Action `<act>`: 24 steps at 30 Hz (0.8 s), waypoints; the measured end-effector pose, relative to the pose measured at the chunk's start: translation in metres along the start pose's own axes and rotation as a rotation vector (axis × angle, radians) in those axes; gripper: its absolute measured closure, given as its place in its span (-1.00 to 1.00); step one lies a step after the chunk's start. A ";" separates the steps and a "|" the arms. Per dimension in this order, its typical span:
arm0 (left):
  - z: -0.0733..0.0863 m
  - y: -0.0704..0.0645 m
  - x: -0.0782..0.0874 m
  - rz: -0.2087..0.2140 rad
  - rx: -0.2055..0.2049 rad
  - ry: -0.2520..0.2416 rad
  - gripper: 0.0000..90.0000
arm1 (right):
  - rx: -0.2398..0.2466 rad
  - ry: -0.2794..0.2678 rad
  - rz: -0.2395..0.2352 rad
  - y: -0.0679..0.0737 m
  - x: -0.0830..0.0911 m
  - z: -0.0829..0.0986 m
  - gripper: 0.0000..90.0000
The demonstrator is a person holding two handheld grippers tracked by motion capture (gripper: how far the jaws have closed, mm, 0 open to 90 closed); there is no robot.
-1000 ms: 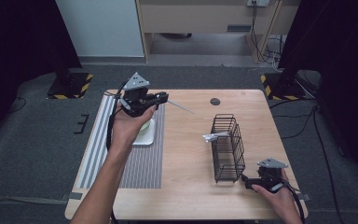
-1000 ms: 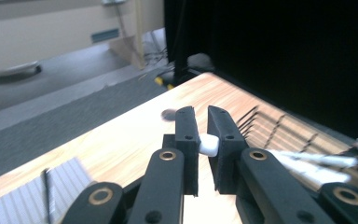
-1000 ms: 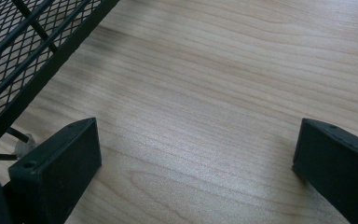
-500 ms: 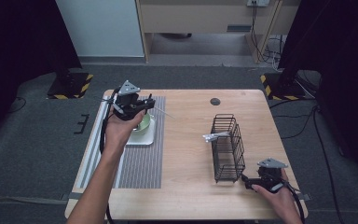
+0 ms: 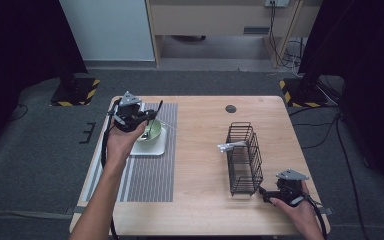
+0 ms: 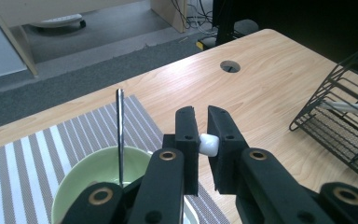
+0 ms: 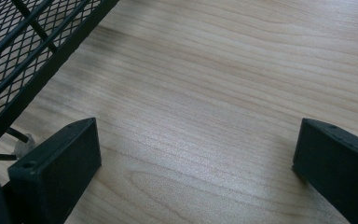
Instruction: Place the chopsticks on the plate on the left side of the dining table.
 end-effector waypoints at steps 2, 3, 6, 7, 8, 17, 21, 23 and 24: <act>0.002 0.002 0.000 0.001 0.006 -0.003 0.83 | -0.001 0.000 0.000 0.000 0.000 0.000 -0.98; 0.002 0.002 0.000 -0.001 0.005 0.001 0.83 | 0.000 0.000 0.000 0.000 0.000 0.000 -0.98; 0.003 0.003 0.000 -0.007 -0.001 0.003 0.83 | 0.000 0.000 0.000 0.000 0.000 0.000 -0.98; 0.004 0.003 0.000 -0.008 -0.001 0.002 0.83 | 0.002 0.001 0.000 0.000 0.000 0.000 -0.98; 0.004 0.003 0.000 -0.008 -0.001 0.002 0.83 | 0.002 0.001 0.000 0.000 0.000 0.000 -0.98; 0.008 0.006 -0.001 -0.016 0.002 0.008 0.83 | 0.000 0.000 0.000 0.000 0.000 0.000 -0.98; 0.009 0.008 0.000 -0.021 0.002 0.012 0.83 | 0.000 0.000 -0.001 0.000 0.000 0.000 -0.98; 0.010 0.008 0.000 -0.023 0.003 0.009 0.83 | 0.000 0.000 0.000 0.000 0.000 0.000 -0.98; 0.010 0.009 0.000 -0.023 0.003 0.008 0.83 | 0.000 0.000 0.000 0.000 0.000 0.000 -0.98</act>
Point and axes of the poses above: each handheld gripper's, and its own axes: x roughly backward along the jaws, z roughly out of its underside, y roughly to its left, the point moved 2 cm from there along -x, roughly forward along the jaws, and after that the axes turned 2 degrees about x, right-handed, at the moved point
